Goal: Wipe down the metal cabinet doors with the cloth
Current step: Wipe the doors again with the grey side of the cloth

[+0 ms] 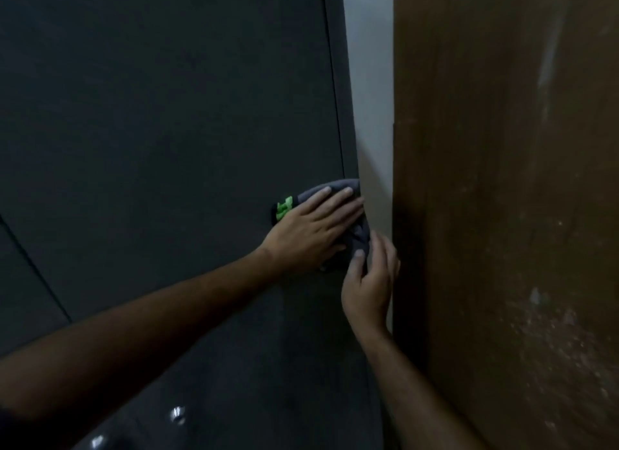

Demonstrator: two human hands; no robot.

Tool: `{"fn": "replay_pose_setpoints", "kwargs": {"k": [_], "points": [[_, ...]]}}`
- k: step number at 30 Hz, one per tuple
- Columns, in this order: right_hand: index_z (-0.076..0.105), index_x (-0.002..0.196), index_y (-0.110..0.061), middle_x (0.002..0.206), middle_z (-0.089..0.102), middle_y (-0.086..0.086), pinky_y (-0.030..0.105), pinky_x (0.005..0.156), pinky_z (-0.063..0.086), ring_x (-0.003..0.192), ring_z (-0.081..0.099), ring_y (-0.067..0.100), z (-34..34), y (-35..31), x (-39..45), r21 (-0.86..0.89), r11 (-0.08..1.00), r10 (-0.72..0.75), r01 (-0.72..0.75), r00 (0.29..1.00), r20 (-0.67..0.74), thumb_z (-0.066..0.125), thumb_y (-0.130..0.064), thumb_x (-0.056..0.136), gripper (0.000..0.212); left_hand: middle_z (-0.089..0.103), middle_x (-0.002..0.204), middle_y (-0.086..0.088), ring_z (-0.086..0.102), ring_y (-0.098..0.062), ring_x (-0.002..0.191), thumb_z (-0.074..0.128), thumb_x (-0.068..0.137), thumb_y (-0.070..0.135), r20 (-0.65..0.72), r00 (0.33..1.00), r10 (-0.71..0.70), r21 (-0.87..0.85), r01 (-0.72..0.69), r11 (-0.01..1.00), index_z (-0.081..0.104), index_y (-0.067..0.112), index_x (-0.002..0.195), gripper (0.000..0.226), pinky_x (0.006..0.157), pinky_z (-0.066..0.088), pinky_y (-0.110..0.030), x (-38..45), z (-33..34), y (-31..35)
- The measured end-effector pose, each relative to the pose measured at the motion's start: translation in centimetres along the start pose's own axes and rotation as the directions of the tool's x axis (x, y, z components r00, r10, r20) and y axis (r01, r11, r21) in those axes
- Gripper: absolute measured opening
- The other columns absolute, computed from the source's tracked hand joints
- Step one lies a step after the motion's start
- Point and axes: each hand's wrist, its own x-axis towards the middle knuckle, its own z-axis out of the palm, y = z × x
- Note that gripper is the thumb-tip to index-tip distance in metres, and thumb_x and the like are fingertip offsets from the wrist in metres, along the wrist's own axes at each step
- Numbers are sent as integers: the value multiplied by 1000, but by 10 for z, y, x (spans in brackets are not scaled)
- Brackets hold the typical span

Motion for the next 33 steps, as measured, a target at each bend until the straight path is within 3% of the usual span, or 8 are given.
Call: {"fn": "replay_pose_setpoints", "kwargs": {"k": [5,9,14,20,24,26,28,33], "points": [[42,154,-13,160,36,6,45,113,43,145,35,19,21,-105,67,-5,952,-306,307,950,62,55,-19,103,53,10,175,-9,4,-24,162,41,107,52,-17,991,-134,-148,130,980,11,11,167,78,133,4,-41,30,-48,-105],[11,164,-13,171,5,12,52,127,20,158,5,27,49,-170,94,-21,947,-316,320,941,119,45,-38,107,70,5,176,-11,-2,-19,161,68,97,30,41,991,-127,-444,132,887,8,11,167,95,127,-12,-23,40,-95,-179],[-6,164,-19,167,-25,17,55,127,-5,154,-23,34,76,-221,115,-235,936,-252,263,965,79,30,-67,102,86,12,175,-7,-4,-20,162,63,93,61,23,995,-96,-249,99,964,9,15,167,103,131,-7,-36,-2,-128,-247],[12,163,-5,167,-7,30,60,124,3,155,-9,47,103,-321,175,-298,909,-324,291,944,-67,33,-58,103,83,42,162,-14,32,-35,155,49,103,49,-247,826,-507,-236,456,858,43,8,156,67,130,19,-50,-98,-141,-319],[25,157,5,164,8,35,64,123,10,153,3,53,136,-341,148,-356,607,-719,710,682,133,36,-56,103,83,38,161,-15,31,-37,153,48,103,44,-279,653,-705,-242,663,709,43,6,152,63,129,19,-48,-124,-130,-338],[25,158,2,165,8,33,64,122,15,154,4,50,132,-302,124,-331,372,-817,867,476,326,42,-57,101,84,37,162,-16,31,-37,154,46,103,44,-275,654,-705,-221,670,708,42,5,153,64,130,17,-48,-131,-124,-342],[23,160,-2,166,7,30,64,121,21,155,5,48,109,-258,127,-324,274,-817,906,397,419,44,-57,100,84,34,164,-15,29,-37,155,45,104,45,-280,681,-677,-187,653,734,39,5,156,65,131,15,-49,-135,-118,-344],[9,162,-2,166,-5,31,61,125,9,155,-6,47,62,-287,206,-520,577,-600,630,759,253,21,-53,105,78,33,165,-16,27,-36,156,41,105,45,-282,680,-677,-174,658,733,37,6,157,65,132,14,-49,-134,-113,-346]]}}
